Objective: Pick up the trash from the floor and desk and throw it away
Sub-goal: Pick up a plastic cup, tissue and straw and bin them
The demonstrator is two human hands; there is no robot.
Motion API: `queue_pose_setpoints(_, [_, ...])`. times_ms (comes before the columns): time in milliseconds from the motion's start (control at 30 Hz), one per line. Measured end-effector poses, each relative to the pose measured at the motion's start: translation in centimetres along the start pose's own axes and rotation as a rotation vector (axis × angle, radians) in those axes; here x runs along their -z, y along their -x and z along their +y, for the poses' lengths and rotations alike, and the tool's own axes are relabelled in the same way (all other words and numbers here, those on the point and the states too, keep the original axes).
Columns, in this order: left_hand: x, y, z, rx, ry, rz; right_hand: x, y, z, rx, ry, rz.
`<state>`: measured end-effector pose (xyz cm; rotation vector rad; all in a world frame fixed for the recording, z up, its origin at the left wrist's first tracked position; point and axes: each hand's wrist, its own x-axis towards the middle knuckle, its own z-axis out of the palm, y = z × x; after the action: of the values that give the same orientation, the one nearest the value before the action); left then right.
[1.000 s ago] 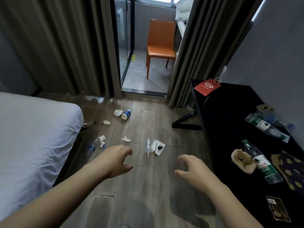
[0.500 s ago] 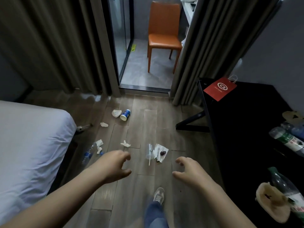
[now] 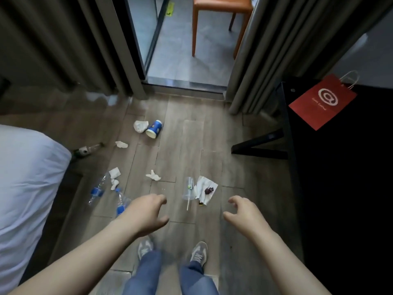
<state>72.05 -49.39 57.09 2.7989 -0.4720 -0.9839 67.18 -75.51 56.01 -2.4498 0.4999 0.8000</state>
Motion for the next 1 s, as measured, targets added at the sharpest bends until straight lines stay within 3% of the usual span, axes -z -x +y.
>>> queue_pose_setpoints(200, [-6.7, -12.9, -3.5, -0.012, -0.074, -0.042, -6.1, -11.3, 3.8, -0.077, -0.025, 0.034])
queue_pose_setpoints(433, [-19.9, -28.4, -6.8, -0.057, -0.078, -0.057, -18.1, -25.7, 9.5, -0.11, 0.003, 0.036])
queue_pose_setpoints(667, [-32.6, -43.3, -9.1, -0.128, -0.018, -0.018, -29.5, -41.1, 15.0, -0.054, 0.044, 0.038])
queue_pose_setpoints(833, [-38.4, -50.8, -11.1, -0.357, -0.085, 0.104, -33.5, -50.7, 18.5, 0.117, 0.255, 0.102])
queue_pose_setpoints(1000, [-41.6, -54.2, -10.7, -0.262, -0.07, 0.118, -36.9, -53.5, 20.3, 0.101, 0.264, 0.115])
